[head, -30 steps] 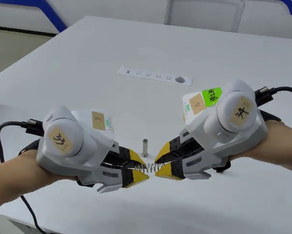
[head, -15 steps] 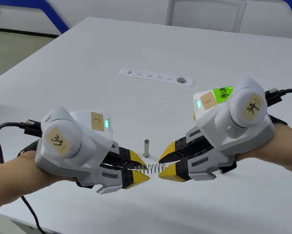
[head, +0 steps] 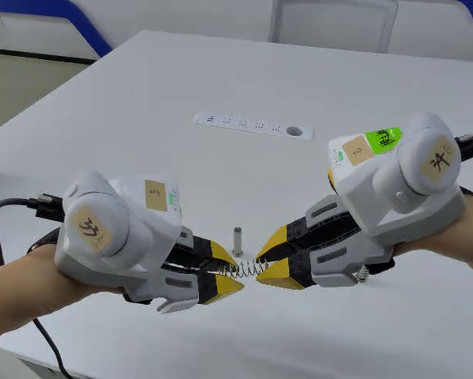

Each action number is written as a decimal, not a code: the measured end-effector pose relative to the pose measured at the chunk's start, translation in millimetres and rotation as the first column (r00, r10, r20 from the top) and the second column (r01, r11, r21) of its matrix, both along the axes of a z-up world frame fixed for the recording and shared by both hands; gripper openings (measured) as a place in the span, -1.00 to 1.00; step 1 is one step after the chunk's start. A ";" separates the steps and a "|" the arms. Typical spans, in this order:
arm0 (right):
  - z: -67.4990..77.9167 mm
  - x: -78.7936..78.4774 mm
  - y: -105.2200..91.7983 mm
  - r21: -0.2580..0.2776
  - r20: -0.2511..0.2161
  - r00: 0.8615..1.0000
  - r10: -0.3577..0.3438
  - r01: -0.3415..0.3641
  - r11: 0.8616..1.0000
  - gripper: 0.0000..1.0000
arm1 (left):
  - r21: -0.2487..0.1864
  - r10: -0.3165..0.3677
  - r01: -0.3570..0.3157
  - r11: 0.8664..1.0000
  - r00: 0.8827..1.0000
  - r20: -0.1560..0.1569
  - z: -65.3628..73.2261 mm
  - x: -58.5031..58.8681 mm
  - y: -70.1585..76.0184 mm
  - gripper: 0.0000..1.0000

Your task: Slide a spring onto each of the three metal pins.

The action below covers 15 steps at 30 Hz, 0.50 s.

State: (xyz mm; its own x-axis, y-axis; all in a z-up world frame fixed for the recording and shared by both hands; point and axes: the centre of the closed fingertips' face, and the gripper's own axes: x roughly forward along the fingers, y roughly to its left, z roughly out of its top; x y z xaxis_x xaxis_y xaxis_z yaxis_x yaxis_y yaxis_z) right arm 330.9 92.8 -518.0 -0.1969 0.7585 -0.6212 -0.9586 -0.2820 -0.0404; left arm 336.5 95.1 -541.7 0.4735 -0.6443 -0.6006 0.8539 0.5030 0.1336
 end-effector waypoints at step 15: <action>23.3 -5.5 17.4 0.114 -0.065 0.998 -0.006 0.013 0.993 -0.78 | -0.017 0.013 -0.013 1.000 1.000 0.012 5.3 2.4 -2.0 -0.80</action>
